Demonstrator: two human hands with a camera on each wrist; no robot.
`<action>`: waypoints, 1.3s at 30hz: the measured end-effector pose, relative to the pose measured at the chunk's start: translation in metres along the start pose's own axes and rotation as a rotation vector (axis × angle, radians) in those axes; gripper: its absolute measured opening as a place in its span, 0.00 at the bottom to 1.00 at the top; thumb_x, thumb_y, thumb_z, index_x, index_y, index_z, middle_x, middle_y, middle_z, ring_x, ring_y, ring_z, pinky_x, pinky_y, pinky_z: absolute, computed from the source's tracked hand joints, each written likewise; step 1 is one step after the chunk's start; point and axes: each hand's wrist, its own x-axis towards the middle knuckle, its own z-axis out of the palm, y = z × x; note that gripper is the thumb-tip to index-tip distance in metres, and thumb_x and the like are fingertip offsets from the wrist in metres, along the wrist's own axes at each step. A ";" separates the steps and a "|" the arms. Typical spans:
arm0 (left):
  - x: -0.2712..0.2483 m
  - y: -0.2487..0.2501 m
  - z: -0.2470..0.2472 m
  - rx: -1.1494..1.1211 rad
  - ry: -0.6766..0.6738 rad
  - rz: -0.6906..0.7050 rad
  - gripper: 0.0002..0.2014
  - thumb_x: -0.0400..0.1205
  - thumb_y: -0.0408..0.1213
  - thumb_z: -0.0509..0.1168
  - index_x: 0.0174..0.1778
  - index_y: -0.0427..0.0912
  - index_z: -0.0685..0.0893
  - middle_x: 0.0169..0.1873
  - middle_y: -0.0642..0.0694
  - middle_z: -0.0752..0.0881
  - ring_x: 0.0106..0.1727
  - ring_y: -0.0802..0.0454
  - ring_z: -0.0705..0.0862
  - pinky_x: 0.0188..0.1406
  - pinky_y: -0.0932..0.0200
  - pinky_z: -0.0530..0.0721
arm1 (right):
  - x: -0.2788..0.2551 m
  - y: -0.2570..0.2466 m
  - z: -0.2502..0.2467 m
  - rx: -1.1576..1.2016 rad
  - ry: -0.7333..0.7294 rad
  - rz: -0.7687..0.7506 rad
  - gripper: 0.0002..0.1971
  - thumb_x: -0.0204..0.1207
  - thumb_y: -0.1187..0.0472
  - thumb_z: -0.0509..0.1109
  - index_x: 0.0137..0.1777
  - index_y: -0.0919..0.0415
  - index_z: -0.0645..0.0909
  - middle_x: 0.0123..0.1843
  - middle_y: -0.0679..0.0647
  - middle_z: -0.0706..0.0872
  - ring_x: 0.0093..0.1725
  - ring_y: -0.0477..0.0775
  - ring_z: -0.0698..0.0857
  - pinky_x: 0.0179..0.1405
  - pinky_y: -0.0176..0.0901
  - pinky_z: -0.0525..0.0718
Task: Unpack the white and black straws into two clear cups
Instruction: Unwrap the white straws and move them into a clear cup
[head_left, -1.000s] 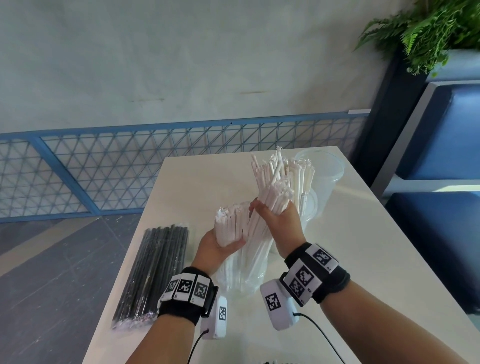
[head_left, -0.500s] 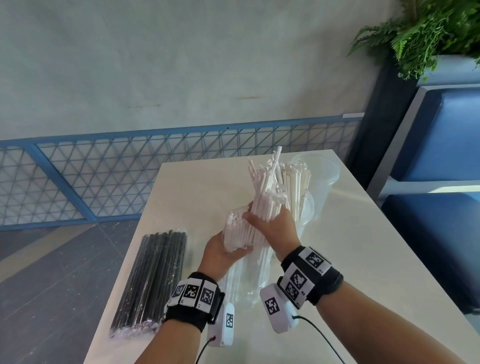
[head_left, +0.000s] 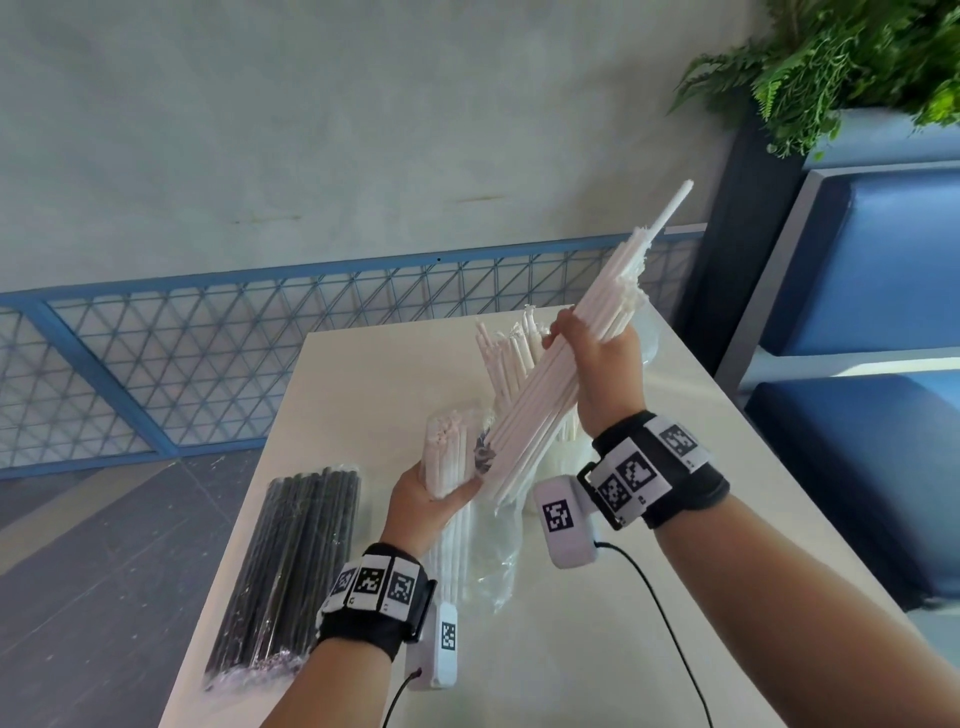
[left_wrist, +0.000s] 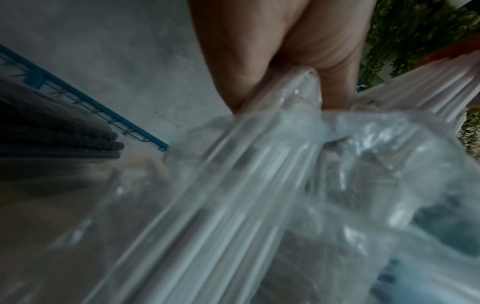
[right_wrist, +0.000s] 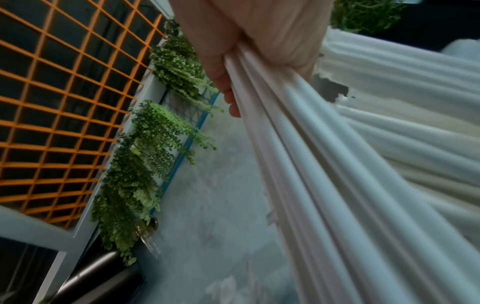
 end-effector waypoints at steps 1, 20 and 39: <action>0.001 -0.001 0.001 0.024 0.002 0.006 0.13 0.70 0.39 0.77 0.49 0.43 0.87 0.44 0.46 0.91 0.47 0.55 0.89 0.48 0.67 0.84 | 0.003 -0.004 0.001 -0.015 -0.004 -0.021 0.05 0.77 0.64 0.67 0.46 0.66 0.78 0.31 0.51 0.83 0.33 0.50 0.84 0.39 0.50 0.86; 0.002 -0.003 0.001 -0.032 0.071 -0.031 0.15 0.71 0.37 0.76 0.51 0.36 0.85 0.43 0.41 0.90 0.47 0.48 0.88 0.42 0.66 0.84 | 0.010 0.010 0.006 -0.529 -0.127 -0.135 0.23 0.76 0.54 0.70 0.67 0.66 0.73 0.49 0.51 0.83 0.47 0.50 0.82 0.47 0.40 0.79; -0.006 0.002 -0.008 -0.069 0.101 -0.007 0.16 0.69 0.35 0.77 0.50 0.35 0.85 0.42 0.43 0.89 0.46 0.51 0.88 0.36 0.72 0.84 | -0.024 0.060 -0.006 -0.462 0.053 -0.402 0.40 0.65 0.54 0.79 0.74 0.61 0.64 0.68 0.55 0.68 0.71 0.55 0.68 0.75 0.47 0.67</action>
